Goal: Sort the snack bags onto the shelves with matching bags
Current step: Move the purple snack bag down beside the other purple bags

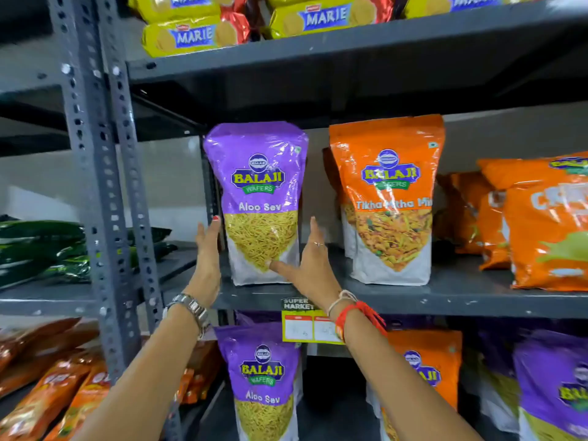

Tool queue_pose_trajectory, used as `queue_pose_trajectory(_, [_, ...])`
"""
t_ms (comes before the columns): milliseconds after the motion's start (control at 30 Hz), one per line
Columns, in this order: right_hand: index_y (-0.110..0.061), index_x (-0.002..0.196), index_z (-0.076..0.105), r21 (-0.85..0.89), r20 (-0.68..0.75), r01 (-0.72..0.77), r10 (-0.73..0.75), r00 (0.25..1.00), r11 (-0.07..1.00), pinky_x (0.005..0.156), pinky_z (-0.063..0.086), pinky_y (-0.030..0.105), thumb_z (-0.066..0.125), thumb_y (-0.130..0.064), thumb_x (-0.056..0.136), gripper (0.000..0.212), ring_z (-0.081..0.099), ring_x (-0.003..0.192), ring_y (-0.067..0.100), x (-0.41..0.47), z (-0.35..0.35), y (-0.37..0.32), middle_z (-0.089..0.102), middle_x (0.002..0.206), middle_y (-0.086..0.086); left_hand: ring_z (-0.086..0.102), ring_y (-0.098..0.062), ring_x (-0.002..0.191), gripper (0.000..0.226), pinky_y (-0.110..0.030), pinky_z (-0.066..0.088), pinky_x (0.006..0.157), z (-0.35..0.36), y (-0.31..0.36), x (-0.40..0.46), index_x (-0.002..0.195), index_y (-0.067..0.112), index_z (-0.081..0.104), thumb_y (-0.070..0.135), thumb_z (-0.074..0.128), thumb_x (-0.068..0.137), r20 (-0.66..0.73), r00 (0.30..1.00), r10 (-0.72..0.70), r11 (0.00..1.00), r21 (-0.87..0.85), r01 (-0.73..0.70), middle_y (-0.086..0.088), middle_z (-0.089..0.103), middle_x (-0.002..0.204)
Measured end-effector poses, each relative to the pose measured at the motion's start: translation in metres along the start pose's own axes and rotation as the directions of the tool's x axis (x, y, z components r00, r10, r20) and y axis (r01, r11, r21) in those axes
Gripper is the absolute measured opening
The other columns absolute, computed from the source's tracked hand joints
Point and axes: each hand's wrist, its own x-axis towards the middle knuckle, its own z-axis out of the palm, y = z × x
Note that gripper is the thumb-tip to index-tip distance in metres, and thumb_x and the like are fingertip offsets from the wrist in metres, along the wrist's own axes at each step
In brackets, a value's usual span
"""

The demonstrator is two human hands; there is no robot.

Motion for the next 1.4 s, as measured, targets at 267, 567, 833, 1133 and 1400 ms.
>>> queue_pose_trajectory(267, [-0.010,0.130,0.033,0.123,0.144,-0.230,0.212,0.967,0.965,0.092,0.038,0.026,0.085,-0.028,0.067,0.084,0.052,0.123,0.024,0.028,0.011,0.006,0.055,0.130,0.007,0.061,-0.018,0.098,0.040,-0.029,0.048,0.085,0.006,-0.010,0.009,0.121,0.018,0.056,0.042,0.044,0.091,0.209,0.962,-0.175,0.983,-0.009,0.181,-0.003,0.064,0.116])
queue_pose_trajectory(567, [-0.011,0.123,0.040,0.091,0.092,-0.174,0.166,0.982,0.981,0.101,0.045,0.040,0.088,-0.033,0.061,0.081,0.056,0.121,0.028,0.012,0.009,-0.010,0.060,0.129,0.008,0.064,-0.011,0.085,0.041,-0.017,0.056,0.060,-0.002,-0.003,-0.017,0.125,0.006,0.047,0.029,0.048,0.092,0.165,0.983,-0.074,0.993,-0.077,0.088,-0.010,0.058,0.125])
queue_pose_trajectory(833, [-0.016,0.127,0.043,0.117,0.073,-0.027,0.019,0.997,0.993,0.095,0.041,0.031,0.088,-0.034,0.060,0.083,0.053,0.123,0.023,-0.051,0.002,-0.056,0.060,0.129,0.001,0.059,-0.019,0.110,0.045,-0.039,0.051,0.093,-0.043,0.015,-0.088,0.122,0.016,0.047,0.045,0.049,0.088,0.049,0.997,0.051,0.999,-0.002,-0.051,-0.002,0.060,0.123])
queue_pose_trajectory(1133, [-0.016,0.127,0.044,0.238,0.195,-0.167,0.121,0.973,0.957,0.103,0.046,0.043,0.090,-0.025,0.057,0.084,0.058,0.118,0.018,-0.160,0.023,-0.006,0.060,0.117,-0.006,0.060,-0.022,0.092,0.036,-0.047,0.048,0.081,-0.100,-0.046,-0.189,0.094,0.028,0.052,0.052,0.066,0.070,0.078,0.996,0.052,0.991,0.123,-0.061,-0.001,0.063,0.097])
queue_pose_trajectory(1400, [-0.009,0.137,0.034,0.260,0.386,-0.434,0.319,0.866,0.862,0.095,0.044,0.013,0.083,0.003,0.063,0.089,0.052,0.109,-0.005,-0.253,0.041,0.086,0.053,0.119,-0.010,0.061,0.003,0.076,0.028,-0.018,0.049,0.070,-0.117,-0.144,-0.263,0.101,0.006,0.048,0.012,0.066,0.080,0.070,0.995,-0.066,0.970,0.238,0.048,-0.004,0.061,0.091])
